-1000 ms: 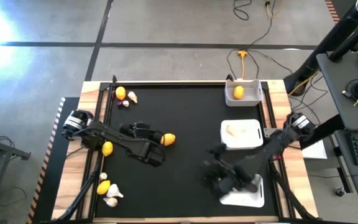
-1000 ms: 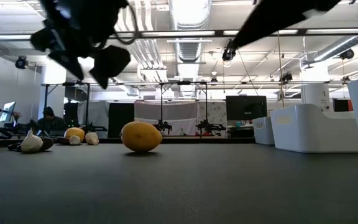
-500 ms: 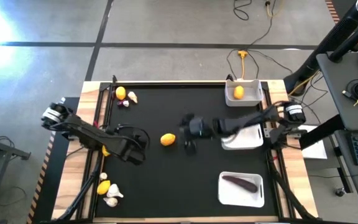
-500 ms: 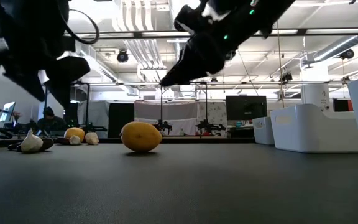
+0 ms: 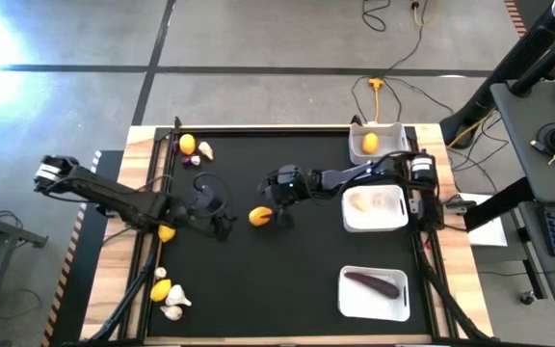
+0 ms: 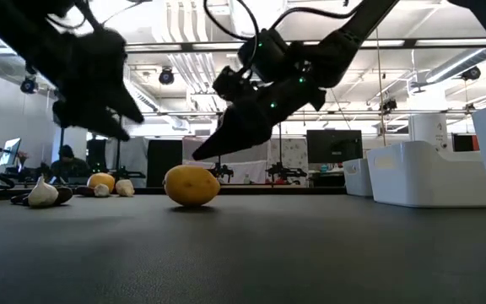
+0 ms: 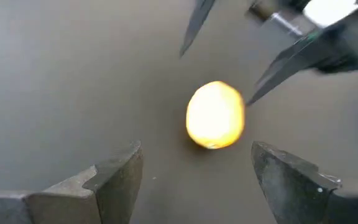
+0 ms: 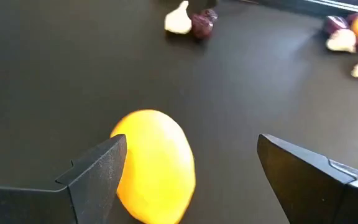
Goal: Sort produce into baskets
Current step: Put the lemon into the gray bin
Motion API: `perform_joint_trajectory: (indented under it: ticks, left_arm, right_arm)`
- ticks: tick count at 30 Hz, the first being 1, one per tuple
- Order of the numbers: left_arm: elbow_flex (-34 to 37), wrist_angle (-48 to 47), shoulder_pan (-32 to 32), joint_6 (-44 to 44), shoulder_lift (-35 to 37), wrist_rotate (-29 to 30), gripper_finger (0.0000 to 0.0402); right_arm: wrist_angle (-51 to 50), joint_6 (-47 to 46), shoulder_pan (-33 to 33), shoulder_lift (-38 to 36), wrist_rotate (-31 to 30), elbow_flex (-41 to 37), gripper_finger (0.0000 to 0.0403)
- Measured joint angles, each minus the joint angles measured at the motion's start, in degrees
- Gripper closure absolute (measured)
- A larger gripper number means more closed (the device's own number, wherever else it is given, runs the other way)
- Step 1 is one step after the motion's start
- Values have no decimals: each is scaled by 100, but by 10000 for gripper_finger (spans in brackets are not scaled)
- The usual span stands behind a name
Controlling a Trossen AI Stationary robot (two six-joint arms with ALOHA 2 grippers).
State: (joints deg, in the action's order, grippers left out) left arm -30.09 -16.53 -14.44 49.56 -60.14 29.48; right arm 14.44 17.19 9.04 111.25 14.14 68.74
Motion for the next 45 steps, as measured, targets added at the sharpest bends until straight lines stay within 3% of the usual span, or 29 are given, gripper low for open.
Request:
perform_joint_trajectory:
  ticks: [5, 15, 23, 26, 32, 35, 38, 42, 45]
  left_arm:
    - [-191, -162, 0, -472, 320, -5, 122]
    - [-136, -430, -253, -396, 427, -451, 122]
    - [-92, -360, -343, -408, 42, 123, 122]
    - [-83, -328, -354, -409, -220, 405, 122]
    - [-85, -236, -418, -474, -856, 408, 122]
    - [-83, -240, -431, -437, -1120, 439, 122]
    - [-90, -202, -473, -319, -1279, 581, 122]
    - [-90, -157, -481, -429, -1379, 657, 122]
    - [-92, -170, -466, -575, -1383, 661, 122]
  right_arm:
    - [-44, -6, -53, 357, 139, 187, 49]
    - [-18, -235, -193, 982, 106, 434, 72]
    - [-48, -727, -234, 1077, -275, 594, 122]
    - [-185, -865, -284, 993, -567, 591, 145]
    - [-658, -983, -319, 351, -532, 585, 185]
    - [-1587, -1026, -309, -225, -662, 589, 187]
    - [-2916, -707, -269, -973, -1731, 587, 180]
    - [-4172, -766, 27, -1799, -4143, 580, 178]
    - [-4797, -1238, 506, -2248, -5057, 563, 178]
